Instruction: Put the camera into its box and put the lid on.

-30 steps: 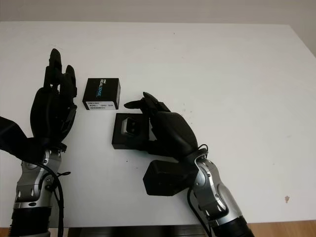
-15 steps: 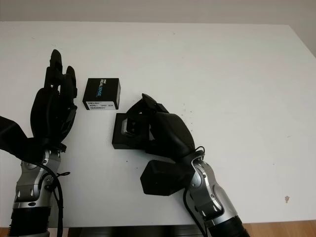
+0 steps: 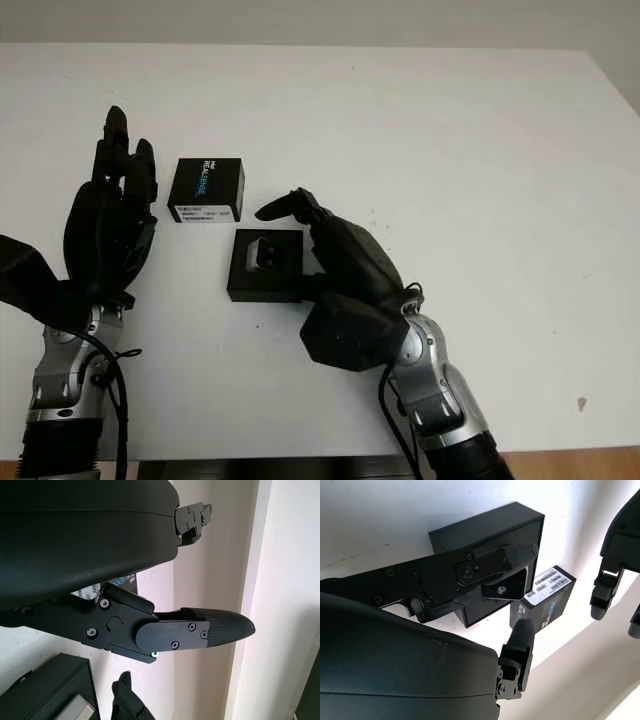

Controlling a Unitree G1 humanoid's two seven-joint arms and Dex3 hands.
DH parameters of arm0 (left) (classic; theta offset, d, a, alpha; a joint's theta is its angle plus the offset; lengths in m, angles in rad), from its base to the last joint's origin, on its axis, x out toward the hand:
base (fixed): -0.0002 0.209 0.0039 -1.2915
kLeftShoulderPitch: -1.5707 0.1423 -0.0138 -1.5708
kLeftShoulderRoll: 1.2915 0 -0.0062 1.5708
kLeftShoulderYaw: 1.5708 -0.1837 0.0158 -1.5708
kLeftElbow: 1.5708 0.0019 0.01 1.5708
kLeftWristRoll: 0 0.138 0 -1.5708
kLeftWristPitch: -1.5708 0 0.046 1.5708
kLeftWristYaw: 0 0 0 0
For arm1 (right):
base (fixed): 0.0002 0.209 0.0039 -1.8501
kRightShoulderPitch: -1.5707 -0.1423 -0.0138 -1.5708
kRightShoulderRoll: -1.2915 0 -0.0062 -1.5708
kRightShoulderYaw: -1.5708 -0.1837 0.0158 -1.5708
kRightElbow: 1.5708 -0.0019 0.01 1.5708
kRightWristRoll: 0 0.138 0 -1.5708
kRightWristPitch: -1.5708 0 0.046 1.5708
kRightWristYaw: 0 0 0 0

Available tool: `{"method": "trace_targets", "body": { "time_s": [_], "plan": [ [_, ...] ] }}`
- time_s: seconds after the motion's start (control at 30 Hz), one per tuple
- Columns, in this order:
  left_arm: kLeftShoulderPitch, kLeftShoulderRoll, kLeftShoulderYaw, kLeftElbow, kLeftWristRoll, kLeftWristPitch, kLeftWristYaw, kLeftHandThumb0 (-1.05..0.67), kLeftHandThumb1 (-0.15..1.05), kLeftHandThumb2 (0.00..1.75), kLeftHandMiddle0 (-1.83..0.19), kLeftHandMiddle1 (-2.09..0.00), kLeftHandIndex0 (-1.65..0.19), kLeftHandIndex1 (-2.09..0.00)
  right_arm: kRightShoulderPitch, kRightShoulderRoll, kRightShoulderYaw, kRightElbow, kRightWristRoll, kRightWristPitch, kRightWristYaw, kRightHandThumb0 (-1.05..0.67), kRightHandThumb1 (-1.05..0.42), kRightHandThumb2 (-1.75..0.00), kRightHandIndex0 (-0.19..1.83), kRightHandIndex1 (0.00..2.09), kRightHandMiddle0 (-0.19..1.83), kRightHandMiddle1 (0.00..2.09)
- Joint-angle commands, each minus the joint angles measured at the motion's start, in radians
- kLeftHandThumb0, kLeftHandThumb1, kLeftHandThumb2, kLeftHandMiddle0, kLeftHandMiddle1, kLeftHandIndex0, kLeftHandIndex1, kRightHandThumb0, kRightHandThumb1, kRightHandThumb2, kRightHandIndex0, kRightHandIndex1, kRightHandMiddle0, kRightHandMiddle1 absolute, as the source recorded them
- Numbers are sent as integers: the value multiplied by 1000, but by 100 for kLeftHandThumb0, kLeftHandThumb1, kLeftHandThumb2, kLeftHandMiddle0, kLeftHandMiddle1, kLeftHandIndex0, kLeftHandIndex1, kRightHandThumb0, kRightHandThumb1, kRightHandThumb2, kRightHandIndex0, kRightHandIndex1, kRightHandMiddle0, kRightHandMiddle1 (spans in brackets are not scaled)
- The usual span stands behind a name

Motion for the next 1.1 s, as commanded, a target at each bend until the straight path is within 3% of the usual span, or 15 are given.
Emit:
{"method": "trace_targets", "body": {
  "time_s": [0.0, 0.6, 1.07],
  "plan": [
    [-10, 8, 2, -8, 2, -2, -1, -72, 105, 46, 19, 0, 19, 0, -9, 4, -6, -33, 19, 26, 21, -54, -99, -5, 11, 10, -11, 113],
    [-10, 9, 6, -2, 3, -12, -6, -72, 105, 46, 19, 0, 19, 0, -8, -7, 19, -8, -1, 13, 1, -58, -94, -5, 10, 9, -10, 111],
    [-4, 11, 8, -1, -1, -10, -14, -72, 105, 47, 19, 0, 19, 0, -21, -13, 42, 157, -114, -175, -198, -46, -95, -5, 16, 11, -6, 153]
  ]
}}
